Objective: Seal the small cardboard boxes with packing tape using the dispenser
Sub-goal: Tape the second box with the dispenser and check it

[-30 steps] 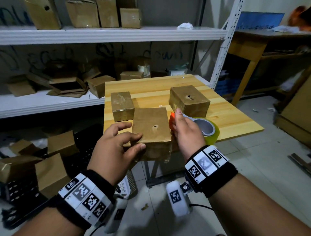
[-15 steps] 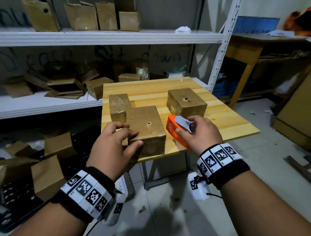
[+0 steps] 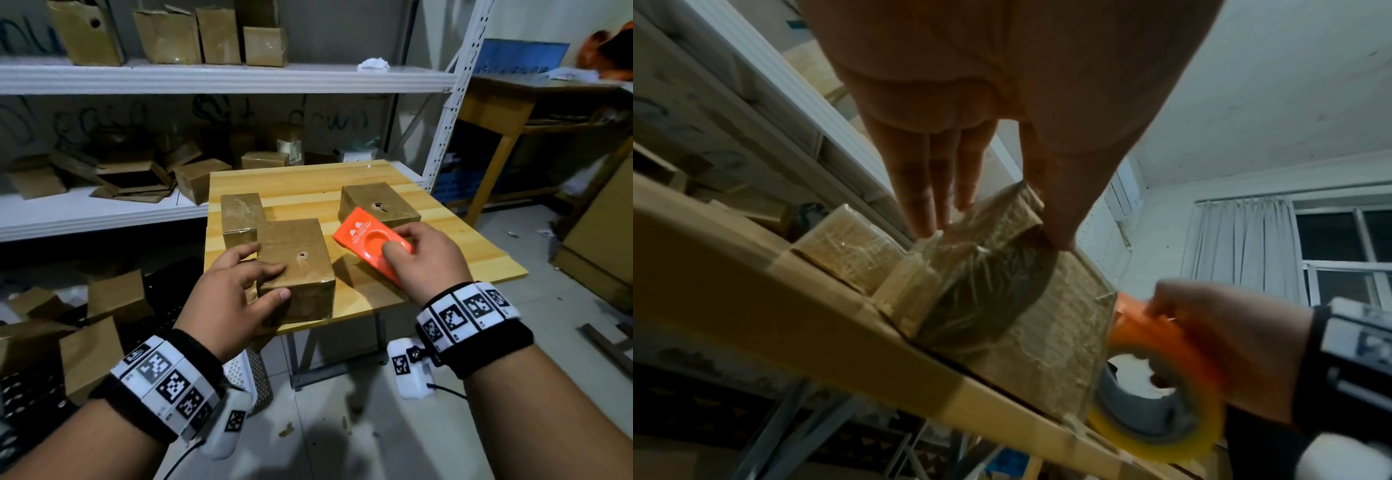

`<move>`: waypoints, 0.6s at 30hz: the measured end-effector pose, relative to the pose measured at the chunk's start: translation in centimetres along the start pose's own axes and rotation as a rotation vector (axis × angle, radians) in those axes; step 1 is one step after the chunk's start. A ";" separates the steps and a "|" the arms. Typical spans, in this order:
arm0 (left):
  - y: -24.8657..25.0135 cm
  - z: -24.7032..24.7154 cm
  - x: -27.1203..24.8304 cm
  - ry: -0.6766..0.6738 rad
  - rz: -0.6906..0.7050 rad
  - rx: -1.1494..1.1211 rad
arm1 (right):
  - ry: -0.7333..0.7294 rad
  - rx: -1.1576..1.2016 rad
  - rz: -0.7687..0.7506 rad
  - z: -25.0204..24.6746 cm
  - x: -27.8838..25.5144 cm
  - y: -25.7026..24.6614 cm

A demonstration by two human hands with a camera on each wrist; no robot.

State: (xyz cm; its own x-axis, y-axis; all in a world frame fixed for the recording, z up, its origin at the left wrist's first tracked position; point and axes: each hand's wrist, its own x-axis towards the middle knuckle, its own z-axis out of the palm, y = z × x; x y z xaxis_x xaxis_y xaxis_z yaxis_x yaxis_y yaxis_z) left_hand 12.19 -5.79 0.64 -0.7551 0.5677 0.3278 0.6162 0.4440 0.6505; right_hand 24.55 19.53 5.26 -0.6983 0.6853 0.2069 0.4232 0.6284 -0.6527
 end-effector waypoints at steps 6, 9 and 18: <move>1.9 -1.9 0.0 0.050 -0.021 0.015 | -0.017 0.318 -0.043 -2.9 -0.3 -1.2; 4.2 -2.7 0.6 0.119 -0.073 -0.323 | -0.122 0.429 -0.098 -3.7 -0.7 -2.1; 7.4 -1.7 2.9 -0.329 -0.507 -1.155 | -0.164 0.386 -0.224 -2.8 -1.4 -3.8</move>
State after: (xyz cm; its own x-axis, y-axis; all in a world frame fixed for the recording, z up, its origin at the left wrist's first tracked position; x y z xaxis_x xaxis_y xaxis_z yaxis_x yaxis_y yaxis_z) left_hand 14.20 -2.07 7.58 -0.6543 0.7289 -0.2014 -0.3911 -0.0982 0.9151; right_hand 25.52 17.21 9.48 -0.8428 0.4621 0.2759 0.0282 0.5499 -0.8348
